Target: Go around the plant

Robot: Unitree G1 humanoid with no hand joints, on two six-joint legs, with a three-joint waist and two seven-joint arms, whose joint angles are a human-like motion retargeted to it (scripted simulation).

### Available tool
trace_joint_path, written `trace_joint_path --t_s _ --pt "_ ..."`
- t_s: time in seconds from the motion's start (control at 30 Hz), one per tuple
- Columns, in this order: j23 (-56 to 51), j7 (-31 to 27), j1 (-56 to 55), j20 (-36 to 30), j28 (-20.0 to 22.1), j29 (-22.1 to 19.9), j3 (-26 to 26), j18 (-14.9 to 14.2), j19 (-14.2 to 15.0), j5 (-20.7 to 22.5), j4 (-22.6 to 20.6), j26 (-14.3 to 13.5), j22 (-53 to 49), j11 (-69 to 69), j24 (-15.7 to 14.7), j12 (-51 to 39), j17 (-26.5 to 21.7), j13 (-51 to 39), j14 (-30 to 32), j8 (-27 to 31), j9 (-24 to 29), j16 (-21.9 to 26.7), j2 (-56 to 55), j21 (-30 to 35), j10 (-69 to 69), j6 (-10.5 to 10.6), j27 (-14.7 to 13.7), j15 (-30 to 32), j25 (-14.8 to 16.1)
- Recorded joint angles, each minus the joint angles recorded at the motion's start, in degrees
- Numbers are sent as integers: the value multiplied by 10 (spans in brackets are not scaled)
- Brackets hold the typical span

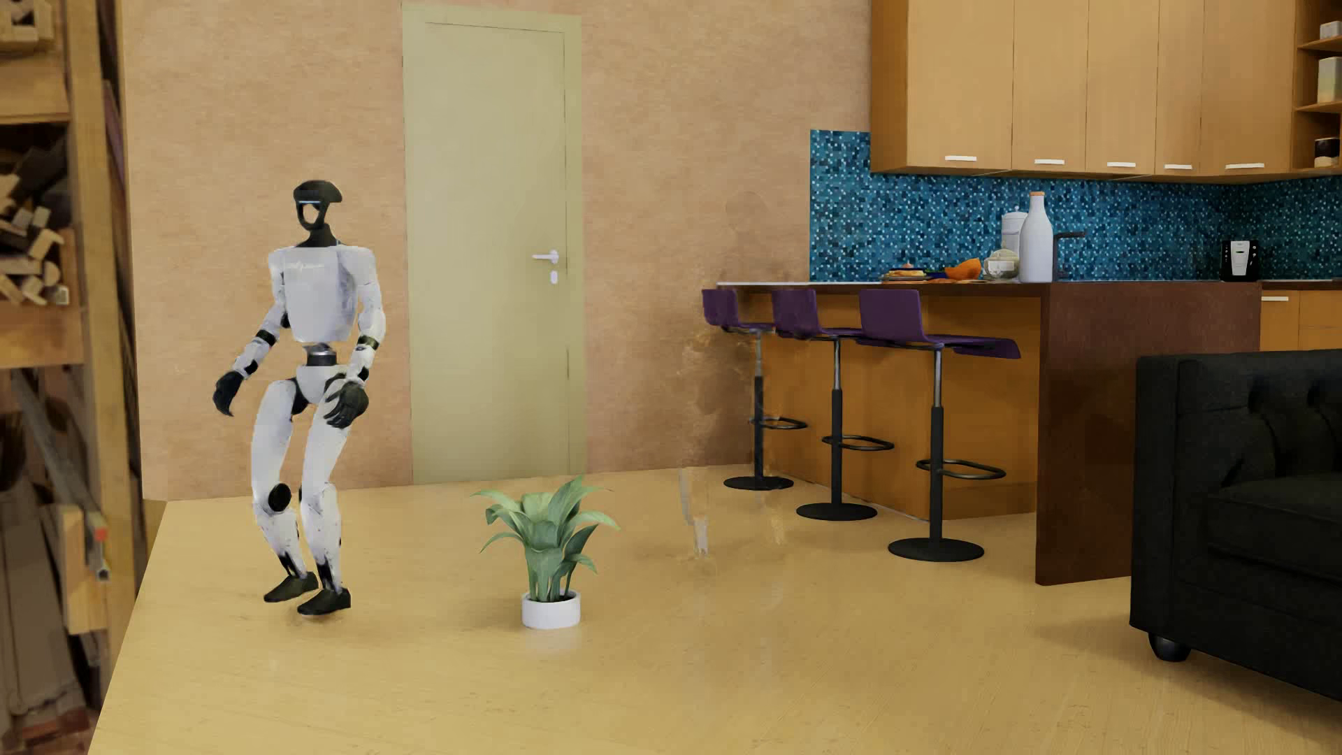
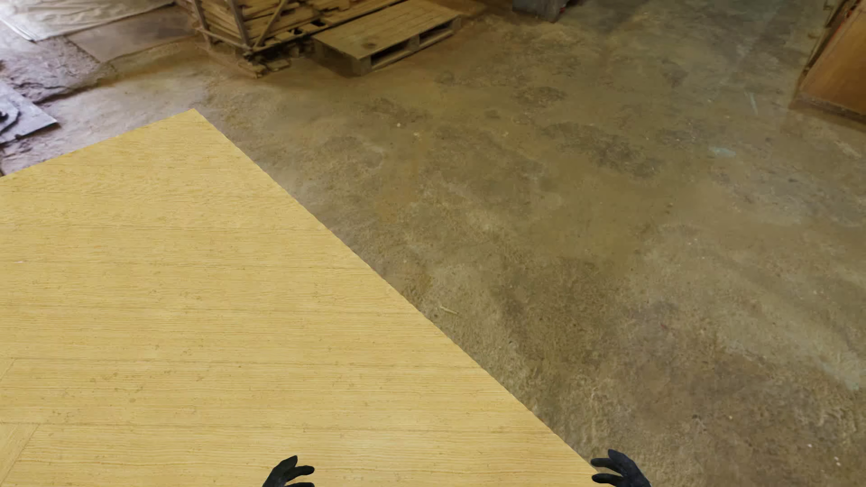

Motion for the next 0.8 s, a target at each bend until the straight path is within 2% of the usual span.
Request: trace_joint_path --t_s 0.03,0.07,0.1,0.13,0.17,0.2,0.23,0.27,0.3,0.33,0.37,0.4,0.43,0.5,0.57,0.6,0.63,0.67,0.7,0.73,0.77,0.8 --pt "-22 11 -42 6 -4 -4 27 -15 16 -20 21 27 -33 36 -5 -87 0 29 -74 -30 3 -10 -9 21 86 12 14 -24 -2" --pt "-30 12 -85 5 -6 -3 47 22 35 -37 30 33 -47 75 -17 -139 4 42 -111 -55 -7 -20 -18 25 150 21 35 -56 -9" --pt "-53 6 -102 -32 1 -6 61 106 48 -47 15 13 -55 105 -36 -118 32 13 -55 -64 -11 -21 -23 36 166 22 75 -78 -23" --pt "-67 -6 -106 -58 9 -13 73 105 55 -61 -18 -10 -42 155 -60 -81 62 -29 8 -54 -7 -9 -37 52 157 8 102 -79 -33" --pt "-74 -11 -101 -52 20 -22 90 111 51 -60 -48 -30 -44 232 -90 -10 50 -84 12 -13 8 6 -71 94 147 -10 113 -20 -32" --pt "-64 -3 -106 -26 32 -31 120 123 37 -40 -65 -25 -29 245 -116 39 49 -101 -2 17 10 22 -109 70 133 -30 86 -13 -26" --pt "-32 5 -98 -11 49 -39 147 130 19 -14 -79 -2 -34 227 -139 68 45 -110 -13 33 25 30 -126 32 115 -44 50 -67 -21" --pt "-29 27 -99 2 63 -44 173 83 -3 -23 -77 25 -12 147 -151 81 12 -117 -77 13 37 30 -132 29 135 -44 31 -108 -20" --pt "-25 12 -85 9 74 -48 182 -3 10 -37 -35 60 1 130 -141 87 17 -111 -155 -17 39 20 -103 17 227 -15 8 -54 -27" --pt "-35 -16 -61 -29 82 -49 164 -47 42 -49 18 87 35 158 -119 94 40 -111 -203 -30 28 28 -100 22 257 3 -17 -70 -35" --pt "-19 25 -60 -48 78 -52 128 84 71 -43 43 109 51 219 -88 94 65 -105 -161 -3 20 33 -113 48 250 -1 -50 -74 -46" --pt "-11 24 -50 -48 67 -52 102 90 88 -13 24 118 61 280 -67 78 47 -90 -170 23 14 26 -149 95 243 -14 -65 -55 -59" --pt "0 18 -27 -37 53 -50 75 91 99 14 7 121 31 305 -55 64 58 -61 -175 25 11 28 -174 57 225 -27 -70 -38 -74" --pt "-2 -4 32 -36 32 -46 18 93 103 33 -21 78 23 295 -37 23 48 -8 -181 -8 -7 34 -220 4 167 -43 -23 -11 -86" --pt "-10 -42 112 -34 28 -53 -8 93 95 25 -47 15 11 244 -6 -23 36 44 -179 -11 -21 15 -250 -11 85 -48 22 19 -72" --pt "-17 -61 150 -49 25 -59 4 93 91 14 -56 -12 7 216 13 -50 35 60 -177 2 -15 13 -255 -13 59 -47 25 37 -58" --pt "-10 -68 168 -37 26 -67 18 93 90 -1 -65 -28 -11 175 30 -69 35 50 -155 13 0 2 -249 -18 82 -45 13 50 -42" --pt "5 -56 140 -43 34 -76 32 78 95 -26 -73 -35 -40 100 39 -71 24 33 -93 19 11 2 -223 -19 180 -42 -24 70 -22" --pt "31 -35 90 -48 32 -88 67 86 57 -29 -51 -33 -29 100 30 -69 0 10 22 -6 19 8 -190 -14 284 -10 -70 52 -1" --pt "43 -8 42 -39 22 -102 106 84 -8 -30 -25 -24 -27 91 11 -47 -11 -20 79 -30 25 13 -152 -12 345 25 -102 28 18" --pt "4 17 1 -30 14 -113 142 79 6 -39 -5 -7 -32 76 -10 -10 -16 -49 36 -50 27 8 -110 -5 348 56 -102 8 35" --pt "2 24 -27 -20 10 -117 181 72 34 -48 2 16 -40 64 -20 29 -7 -86 -39 -62 20 9 -72 3 315 76 -99 -13 41"
